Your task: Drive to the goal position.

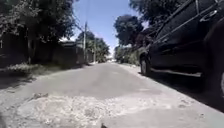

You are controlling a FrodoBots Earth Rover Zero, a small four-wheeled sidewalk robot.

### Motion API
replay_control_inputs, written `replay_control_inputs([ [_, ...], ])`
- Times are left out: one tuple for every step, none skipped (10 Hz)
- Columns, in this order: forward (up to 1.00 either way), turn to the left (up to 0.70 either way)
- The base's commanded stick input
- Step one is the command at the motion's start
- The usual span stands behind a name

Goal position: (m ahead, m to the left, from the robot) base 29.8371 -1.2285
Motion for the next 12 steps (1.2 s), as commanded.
replay_control_inputs([
  [1.0,0.0],
  [1.0,0.0],
  [1.0,0.0],
  [1.0,0.0],
  [1.0,0.0],
  [1.0,0.0],
  [1.0,0.0],
  [1.0,0.0],
  [1.0,0.0],
  [1.0,0.0],
  [1.0,0.0],
  [1.0,0.0],
])
